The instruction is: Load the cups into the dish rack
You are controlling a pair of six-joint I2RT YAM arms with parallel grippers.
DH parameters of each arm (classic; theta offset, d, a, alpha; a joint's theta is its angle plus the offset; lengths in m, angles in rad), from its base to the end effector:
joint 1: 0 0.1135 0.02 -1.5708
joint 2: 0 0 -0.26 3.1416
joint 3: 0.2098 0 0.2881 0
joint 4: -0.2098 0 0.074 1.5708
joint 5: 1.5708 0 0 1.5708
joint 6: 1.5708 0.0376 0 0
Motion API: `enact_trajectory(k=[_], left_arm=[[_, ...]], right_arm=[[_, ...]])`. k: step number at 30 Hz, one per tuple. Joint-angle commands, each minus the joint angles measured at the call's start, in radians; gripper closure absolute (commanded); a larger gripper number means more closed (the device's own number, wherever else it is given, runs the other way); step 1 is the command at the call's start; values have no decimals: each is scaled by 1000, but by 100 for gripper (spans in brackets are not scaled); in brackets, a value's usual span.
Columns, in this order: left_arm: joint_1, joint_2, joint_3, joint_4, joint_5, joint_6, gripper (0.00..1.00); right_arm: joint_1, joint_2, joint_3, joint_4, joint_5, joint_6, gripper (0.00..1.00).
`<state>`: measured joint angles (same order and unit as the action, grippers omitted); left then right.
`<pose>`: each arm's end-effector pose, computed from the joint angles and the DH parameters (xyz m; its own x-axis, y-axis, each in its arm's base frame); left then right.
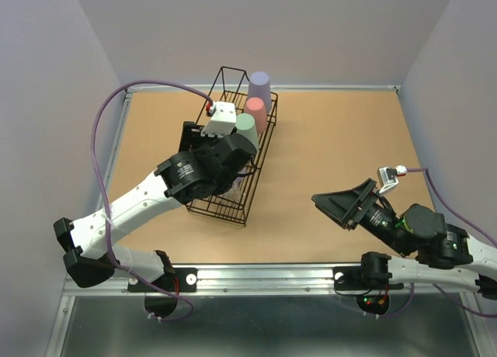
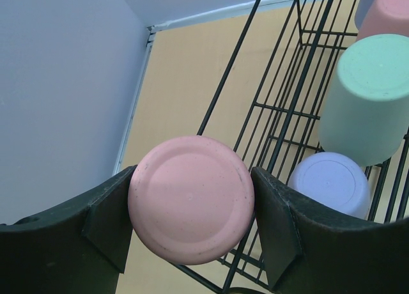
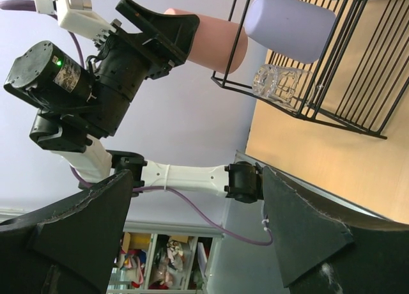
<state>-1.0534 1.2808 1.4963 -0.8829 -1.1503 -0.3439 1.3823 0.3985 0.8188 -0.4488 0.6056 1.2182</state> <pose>0.1675 -0.2249 0.4262 -0.2883 0.2283 -0.9299 -0.1031 0.9581 0.2671 0.0431 0.1119 0.3812 -0.6597 0.6595 -0.3604 -0.2371 0.2725 0.9325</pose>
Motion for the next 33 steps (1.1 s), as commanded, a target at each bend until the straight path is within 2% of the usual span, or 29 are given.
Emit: enact_trajectory(k=[1, 5, 19, 33], left_arm=[[3, -28, -24, 18, 32, -36, 50], [3, -34, -30, 10, 49, -44, 34], [-2, -47, -25, 30, 119, -49, 5], [-7, -51, 8, 27, 132, -49, 4]], right_arm=[[4, -15, -7, -4, 16, 15, 14], [3, -23, -9, -13, 17, 18, 14], [4, -44, -15, -33, 26, 26, 14], [4, -59, -26, -42, 33, 33, 14]])
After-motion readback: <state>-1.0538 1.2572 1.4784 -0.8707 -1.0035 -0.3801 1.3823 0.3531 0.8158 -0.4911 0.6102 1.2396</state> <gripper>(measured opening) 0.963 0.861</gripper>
